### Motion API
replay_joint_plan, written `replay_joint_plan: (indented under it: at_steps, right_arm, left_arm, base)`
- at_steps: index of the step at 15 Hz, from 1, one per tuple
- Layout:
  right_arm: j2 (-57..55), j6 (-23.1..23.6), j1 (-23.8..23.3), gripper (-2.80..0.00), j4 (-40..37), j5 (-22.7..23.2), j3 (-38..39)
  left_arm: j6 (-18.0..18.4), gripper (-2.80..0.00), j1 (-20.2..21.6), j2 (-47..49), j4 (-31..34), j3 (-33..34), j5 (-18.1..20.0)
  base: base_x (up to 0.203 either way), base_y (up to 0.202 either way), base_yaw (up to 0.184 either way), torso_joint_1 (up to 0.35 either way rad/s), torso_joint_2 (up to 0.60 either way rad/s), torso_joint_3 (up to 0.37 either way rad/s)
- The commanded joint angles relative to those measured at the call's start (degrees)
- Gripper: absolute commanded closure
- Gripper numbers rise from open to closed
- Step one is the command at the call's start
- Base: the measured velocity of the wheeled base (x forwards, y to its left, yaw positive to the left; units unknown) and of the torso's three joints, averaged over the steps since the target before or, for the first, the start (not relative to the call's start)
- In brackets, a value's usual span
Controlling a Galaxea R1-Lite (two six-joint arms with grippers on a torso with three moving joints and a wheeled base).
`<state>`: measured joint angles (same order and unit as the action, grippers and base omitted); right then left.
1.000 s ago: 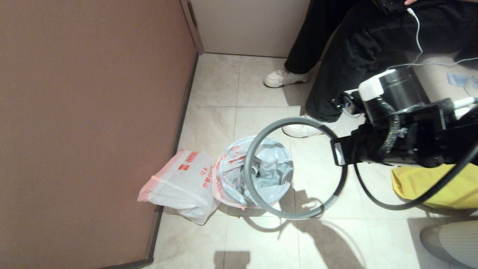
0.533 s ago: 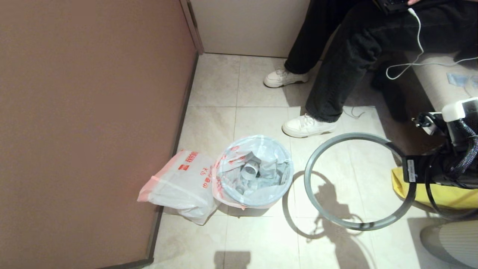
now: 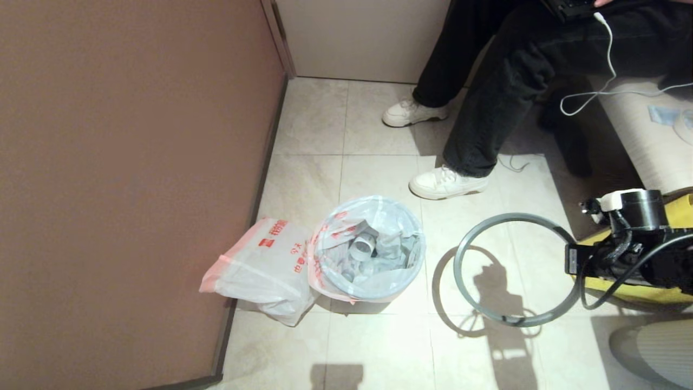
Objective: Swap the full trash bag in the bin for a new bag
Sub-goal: Place the trash can ring on the floor, then place the trash bag on the floor
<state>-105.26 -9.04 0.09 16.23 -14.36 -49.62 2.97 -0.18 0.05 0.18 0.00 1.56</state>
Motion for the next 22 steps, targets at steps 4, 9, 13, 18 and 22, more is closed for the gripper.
replay_joint_plan:
  at_steps: [4, 9, 13, 18, 22]
  right_arm:
    - [-12.57, 2.95, -6.16, 0.00, 6.79, -0.22, -0.45]
    - [-16.92, 4.94, -11.33, -2.80, 11.67, 0.72, 1.05]
    - [-12.22, 5.00, -9.53, -2.80, 11.79, 0.94, 3.80]
    - [-2.68, 4.82, -6.70, -2.80, 9.58, 1.04, 9.19]
    - [7.93, 4.61, 0.51, -2.80, -0.49, 1.61, 10.02]
  left_arm:
    - [0.01, 0.00, 0.01, 0.04, -0.01, 0.00, 0.02]
    - [0.01, 0.00, 0.01, 0.04, 0.04, 0.00, 0.02]
    - [0.01, 0.00, 0.01, 0.04, 0.02, 0.00, 0.02]
    - [0.01, 0.00, 0.01, 0.04, -0.01, 0.00, 0.02]
    - [0.01, 0.00, 0.01, 0.04, -0.01, 0.00, 0.02]
  base:
    - [0.000, 0.000, 0.000, 0.000, 0.00, 0.000]
    - [0.000, 0.000, 0.000, 0.000, 0.00, 0.000]
    - [0.000, 0.000, 0.000, 0.000, 0.00, 0.000]
    - [0.000, 0.000, 0.000, 0.000, 0.00, 0.000]
    - [0.000, 0.000, 0.000, 0.000, 0.00, 0.000]
